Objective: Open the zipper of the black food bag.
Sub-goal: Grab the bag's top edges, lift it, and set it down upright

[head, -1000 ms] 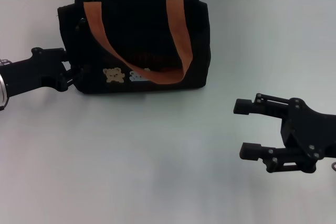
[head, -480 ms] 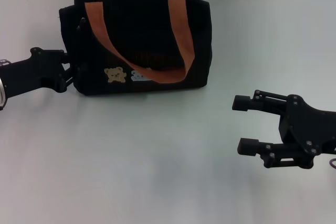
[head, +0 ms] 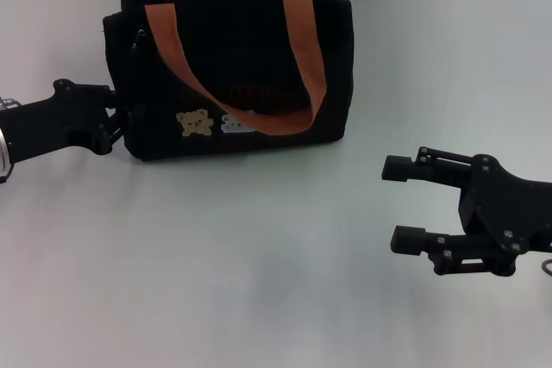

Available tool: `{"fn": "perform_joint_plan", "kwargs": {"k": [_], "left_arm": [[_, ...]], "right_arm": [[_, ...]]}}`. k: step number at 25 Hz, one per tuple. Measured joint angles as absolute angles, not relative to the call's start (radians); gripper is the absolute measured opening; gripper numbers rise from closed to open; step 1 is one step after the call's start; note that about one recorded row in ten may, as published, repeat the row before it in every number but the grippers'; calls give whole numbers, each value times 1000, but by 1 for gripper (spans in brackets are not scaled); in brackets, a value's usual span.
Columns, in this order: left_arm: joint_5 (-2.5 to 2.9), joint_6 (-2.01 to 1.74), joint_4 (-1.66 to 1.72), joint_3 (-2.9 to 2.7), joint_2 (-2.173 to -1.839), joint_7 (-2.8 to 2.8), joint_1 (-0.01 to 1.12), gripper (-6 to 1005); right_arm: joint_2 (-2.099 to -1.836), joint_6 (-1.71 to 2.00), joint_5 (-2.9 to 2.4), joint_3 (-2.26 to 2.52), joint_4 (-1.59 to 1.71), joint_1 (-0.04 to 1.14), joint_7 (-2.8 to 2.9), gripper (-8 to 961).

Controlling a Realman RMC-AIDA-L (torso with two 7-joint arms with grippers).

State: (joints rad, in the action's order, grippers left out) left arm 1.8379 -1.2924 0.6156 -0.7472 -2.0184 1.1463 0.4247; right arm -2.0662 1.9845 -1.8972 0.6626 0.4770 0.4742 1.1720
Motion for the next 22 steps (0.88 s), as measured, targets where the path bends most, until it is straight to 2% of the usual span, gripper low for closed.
{"fn": "perform_joint_plan", "kwargs": {"k": [7,16,18,22], "left_arm": [[1837,-1312,613,-734,-2019,1144,422,103],[1836,-1368,618,-714,-2012,1143,410,102],[1836,-1415,623,-692,-2000,1142,404,100],[1836,-1572,632,-660,-1952,1142,390,96]], "right_arm": [[-2066,1985,-1897,663,477,474,1172,834],[-2066,1985,-1898,663,477,474,1172,835],[-2067,1985,-1898,663,477,474,1172,835],[-2067,1985,-1898,637,476,468,1172,835]]}}
